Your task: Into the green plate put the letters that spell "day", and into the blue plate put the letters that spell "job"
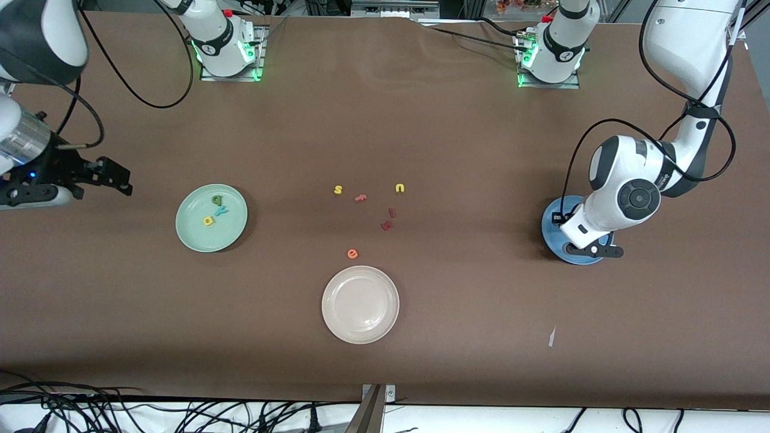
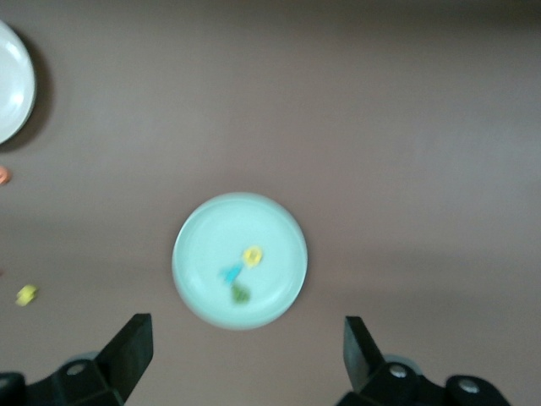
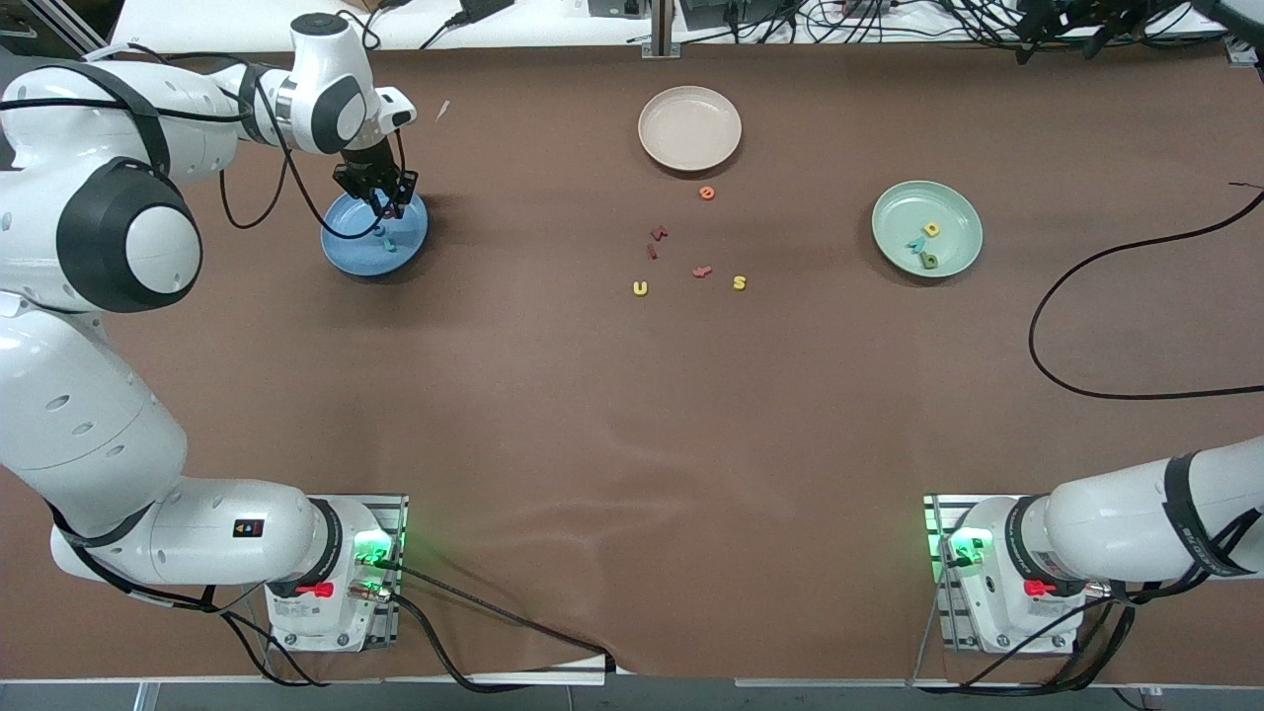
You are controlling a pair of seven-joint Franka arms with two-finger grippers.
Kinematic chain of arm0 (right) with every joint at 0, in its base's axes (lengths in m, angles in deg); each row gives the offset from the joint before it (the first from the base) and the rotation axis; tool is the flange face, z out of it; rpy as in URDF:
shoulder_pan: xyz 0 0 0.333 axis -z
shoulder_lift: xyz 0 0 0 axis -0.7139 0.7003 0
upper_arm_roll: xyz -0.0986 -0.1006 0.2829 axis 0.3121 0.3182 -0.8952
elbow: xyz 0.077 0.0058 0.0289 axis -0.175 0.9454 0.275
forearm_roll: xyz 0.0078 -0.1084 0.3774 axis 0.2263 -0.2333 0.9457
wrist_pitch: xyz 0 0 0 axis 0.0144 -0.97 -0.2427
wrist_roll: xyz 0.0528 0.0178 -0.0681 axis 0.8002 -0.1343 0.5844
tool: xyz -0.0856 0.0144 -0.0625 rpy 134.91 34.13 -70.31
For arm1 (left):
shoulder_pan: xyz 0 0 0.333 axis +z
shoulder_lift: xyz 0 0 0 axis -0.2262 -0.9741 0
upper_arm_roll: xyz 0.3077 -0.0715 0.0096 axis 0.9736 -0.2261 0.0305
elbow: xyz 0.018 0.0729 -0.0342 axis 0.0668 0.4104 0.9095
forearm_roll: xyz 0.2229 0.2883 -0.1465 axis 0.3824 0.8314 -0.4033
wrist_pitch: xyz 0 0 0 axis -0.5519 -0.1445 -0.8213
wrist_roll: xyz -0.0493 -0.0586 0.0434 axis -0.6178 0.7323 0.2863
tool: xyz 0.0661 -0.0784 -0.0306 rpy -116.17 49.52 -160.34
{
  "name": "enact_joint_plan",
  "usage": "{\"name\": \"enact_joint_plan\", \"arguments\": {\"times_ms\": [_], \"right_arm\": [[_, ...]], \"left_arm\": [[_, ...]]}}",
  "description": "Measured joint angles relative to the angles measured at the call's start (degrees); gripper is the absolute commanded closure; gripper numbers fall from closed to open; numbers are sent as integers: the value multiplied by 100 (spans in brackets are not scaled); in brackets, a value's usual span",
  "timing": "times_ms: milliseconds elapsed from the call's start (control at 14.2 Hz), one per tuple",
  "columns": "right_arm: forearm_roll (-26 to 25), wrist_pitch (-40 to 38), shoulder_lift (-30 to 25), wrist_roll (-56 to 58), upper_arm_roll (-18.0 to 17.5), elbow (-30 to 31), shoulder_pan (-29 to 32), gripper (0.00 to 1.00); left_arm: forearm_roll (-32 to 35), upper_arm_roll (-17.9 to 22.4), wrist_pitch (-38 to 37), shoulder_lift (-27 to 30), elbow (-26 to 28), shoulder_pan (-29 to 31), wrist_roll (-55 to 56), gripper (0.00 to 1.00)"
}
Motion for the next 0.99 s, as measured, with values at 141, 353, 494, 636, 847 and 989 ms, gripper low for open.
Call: {"name": "enact_joint_plan", "arguments": {"times_ms": [141,353,494,636,847,989], "right_arm": [[122,-373,-264,16,170,-42,5,0],[-64,-334,-407,16,204,-47,2,0],[-255,-174,-354,4,206,-46,3,0],[-288,-108,-274,2,267,-100,14,0],[-301,-516,-276,5,438,-261,24,0],[-245,-644,-273,6,491,-281,27,0]], "left_arm": [[2,-1,116,-3,120,25,-188,0],[3,2,31,14,54,166,-512,0],[3,1,-551,43,-314,257,-589,0],[3,-13,-1320,98,-801,259,-592,0],[2,-28,-2115,164,-1281,258,-592,0],[-1,-25,-2735,166,-1629,268,-592,0]]}}
